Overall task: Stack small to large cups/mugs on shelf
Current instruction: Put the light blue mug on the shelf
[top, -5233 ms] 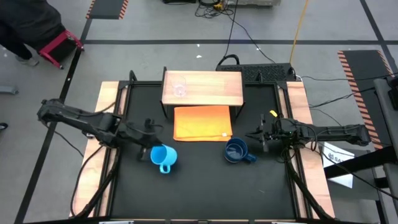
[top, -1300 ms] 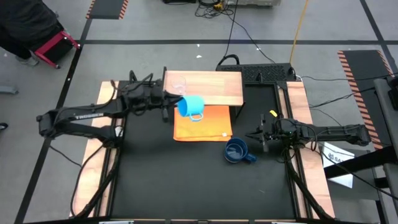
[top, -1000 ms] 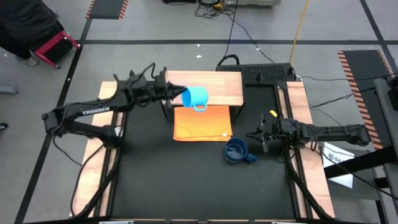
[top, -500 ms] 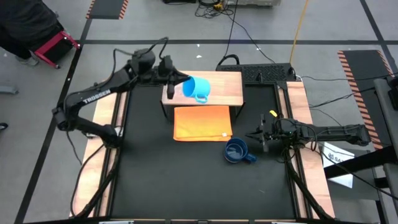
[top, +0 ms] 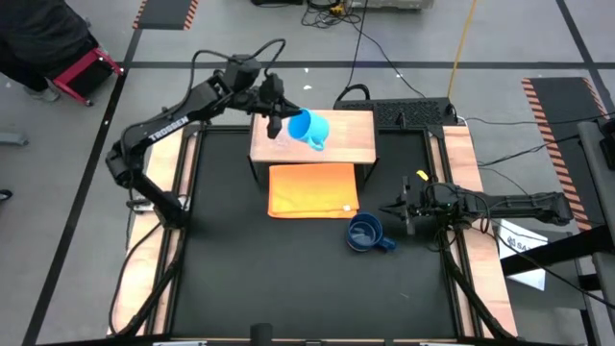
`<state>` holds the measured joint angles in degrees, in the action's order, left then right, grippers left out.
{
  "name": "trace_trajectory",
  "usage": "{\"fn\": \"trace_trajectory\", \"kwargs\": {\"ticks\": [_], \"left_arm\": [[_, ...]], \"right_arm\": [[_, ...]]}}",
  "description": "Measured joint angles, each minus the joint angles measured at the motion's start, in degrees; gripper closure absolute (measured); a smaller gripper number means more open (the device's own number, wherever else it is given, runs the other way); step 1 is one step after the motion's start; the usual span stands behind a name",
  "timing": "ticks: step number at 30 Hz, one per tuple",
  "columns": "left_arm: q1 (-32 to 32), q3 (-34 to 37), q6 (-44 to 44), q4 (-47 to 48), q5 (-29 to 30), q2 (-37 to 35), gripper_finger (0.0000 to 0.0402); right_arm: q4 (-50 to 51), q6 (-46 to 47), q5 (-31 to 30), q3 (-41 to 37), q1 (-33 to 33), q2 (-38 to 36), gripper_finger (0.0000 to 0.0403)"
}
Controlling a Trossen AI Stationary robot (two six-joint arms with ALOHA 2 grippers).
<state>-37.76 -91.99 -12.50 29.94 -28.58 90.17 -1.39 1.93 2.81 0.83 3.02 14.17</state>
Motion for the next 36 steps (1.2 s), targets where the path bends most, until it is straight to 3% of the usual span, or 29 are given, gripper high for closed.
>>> {"fn": "trace_trajectory", "kwargs": {"ticks": [10, 16, 26, 36], "left_arm": [[-2.83, -13.27, -3.56, 8.64, -0.02, 6.62, 0.0398], [-4.53, -21.24, -4.32, 13.03, -3.93, 11.65, 0.0398], [-5.37, -32.57, -14.28, 24.95, -5.62, 18.64, 0.0398], [-3.9, -38.06, -21.38, 30.24, -4.19, 21.61, 0.0398]], "right_arm": [[0.0, 0.17, 0.0, 0.0, -0.01, 0.0, 0.0403], [0.0, 0.2, 0.0, -0.01, 0.01, -0.02, 0.0403], [0.0, 1.04, 0.0, -0.01, -0.01, -0.01, 0.0403], [-0.04, 1.01, 0.0, 0.0, -0.01, 0.0, 0.0403]]}}
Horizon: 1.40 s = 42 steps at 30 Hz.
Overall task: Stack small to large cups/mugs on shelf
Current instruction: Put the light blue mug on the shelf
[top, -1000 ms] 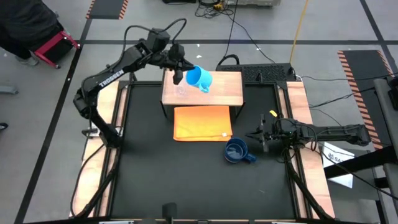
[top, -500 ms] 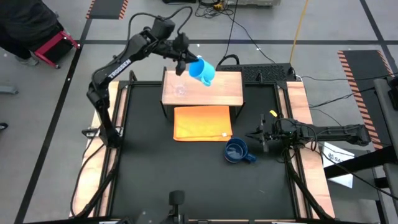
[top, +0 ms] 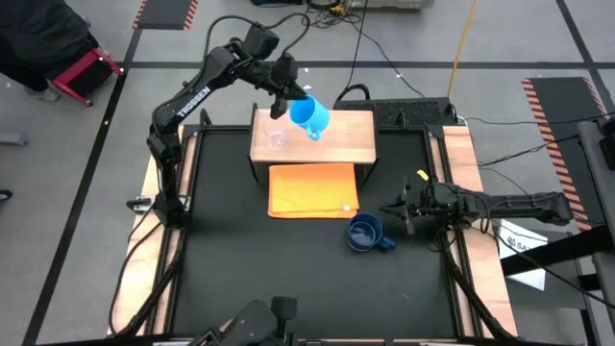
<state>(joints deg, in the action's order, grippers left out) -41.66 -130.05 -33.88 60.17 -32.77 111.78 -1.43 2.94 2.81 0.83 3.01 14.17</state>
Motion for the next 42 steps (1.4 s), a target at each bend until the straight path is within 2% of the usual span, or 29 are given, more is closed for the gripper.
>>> {"fn": "trace_trajectory", "kwargs": {"ticks": [7, 18, 42], "left_arm": [[1.38, -0.69, -3.11, 3.19, -0.46, 1.17, 0.0398], [3.03, -0.67, -6.73, 9.41, 3.8, 2.35, 0.0398], [4.73, -0.62, -9.02, 10.28, 5.87, 5.31, 0.0398]], "right_arm": [[-0.02, 0.02, 0.0, 0.01, 0.0, 0.0, 0.0403], [-0.02, 0.04, 0.0, -0.01, 0.0, -0.01, 0.0403], [-0.02, -0.17, 0.0, -0.01, 0.01, -0.02, 0.0403]]}}
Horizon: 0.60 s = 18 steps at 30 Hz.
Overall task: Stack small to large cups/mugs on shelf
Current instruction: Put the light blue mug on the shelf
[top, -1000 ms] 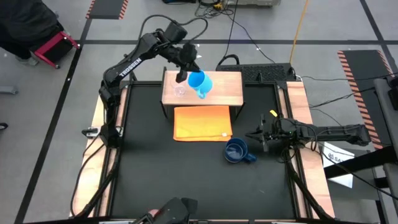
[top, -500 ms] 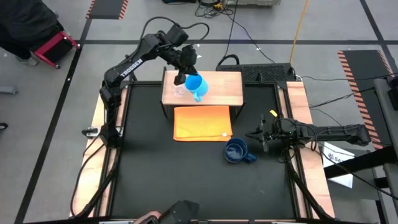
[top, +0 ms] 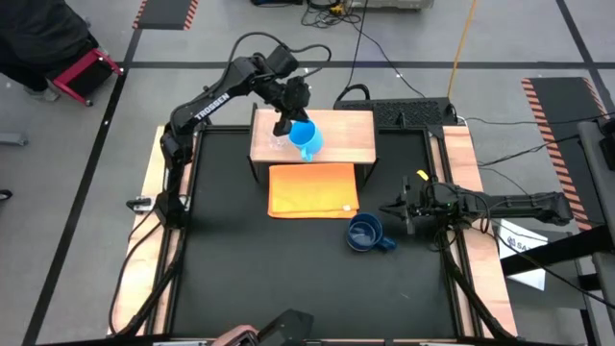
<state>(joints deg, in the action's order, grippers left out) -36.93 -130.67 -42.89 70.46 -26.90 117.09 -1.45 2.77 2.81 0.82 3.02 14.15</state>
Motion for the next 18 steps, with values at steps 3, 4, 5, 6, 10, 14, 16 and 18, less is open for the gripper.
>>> {"fn": "trace_trajectory", "kwargs": {"ticks": [3, 4, 5, 6, 10, 14, 16, 18], "left_arm": [[0.0, 0.0, 0.0, -0.04, 0.07, 0.03, 0.0398], [0.02, 0.0, 0.0, -0.07, 0.13, 0.0, 0.0398], [0.1, 0.0, 0.02, -0.1, 0.45, 0.0, 0.0398], [0.23, 0.0, 0.02, -0.11, 0.98, 0.0, 0.0397], [0.95, 0.0, -0.18, -0.14, 4.29, 0.08, 0.0398], [1.77, 0.07, -1.02, 0.33, 5.8, 1.36, 0.0398], [1.9, 0.07, -1.25, 0.32, 5.68, 1.73, 0.0398], [1.75, 0.02, -1.22, 0.49, 6.05, 2.13, 0.0398]], "right_arm": [[0.0, -0.21, 0.0, 0.01, 0.0, 0.01, 0.0403], [0.0, -0.21, 0.0, 0.01, -0.01, 0.0, 0.0403], [0.0, -0.21, 0.0, 0.0, -0.01, 0.02, 0.0403], [0.0, -0.21, 0.0, 0.02, -0.01, 0.0, 0.0403], [0.0, -0.36, 0.0, 0.01, -0.01, 0.01, 0.0403], [0.0, -0.41, -0.01, 0.0, 0.0, 0.0, 0.0403], [0.0, -0.42, 0.0, 0.0, 0.0, 0.02, 0.0403], [0.0, -0.42, -0.02, 0.0, -0.01, 0.0, 0.0403]]}}
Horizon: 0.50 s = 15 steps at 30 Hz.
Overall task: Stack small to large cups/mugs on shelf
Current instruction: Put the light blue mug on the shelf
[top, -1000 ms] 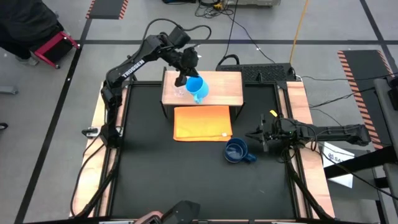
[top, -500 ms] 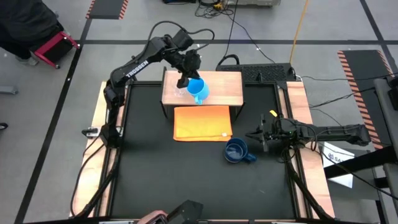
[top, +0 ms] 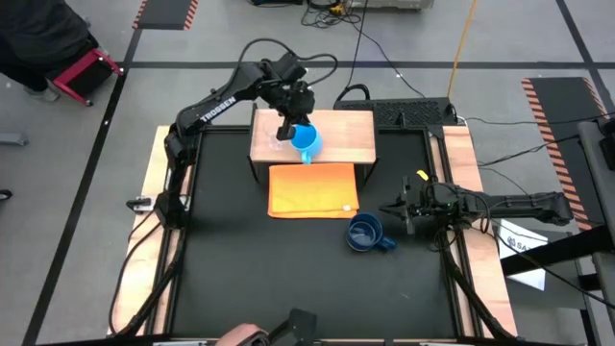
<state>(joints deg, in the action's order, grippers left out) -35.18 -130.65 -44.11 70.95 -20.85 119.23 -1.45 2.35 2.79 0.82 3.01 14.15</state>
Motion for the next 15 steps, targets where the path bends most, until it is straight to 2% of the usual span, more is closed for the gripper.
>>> {"fn": "trace_trajectory", "kwargs": {"ticks": [15], "left_arm": [[0.09, -0.06, -0.48, -1.98, 0.66, 0.71, 0.0398]], "right_arm": [[-0.02, -0.02, 0.01, 0.02, 0.01, 0.0, 0.0403]]}}
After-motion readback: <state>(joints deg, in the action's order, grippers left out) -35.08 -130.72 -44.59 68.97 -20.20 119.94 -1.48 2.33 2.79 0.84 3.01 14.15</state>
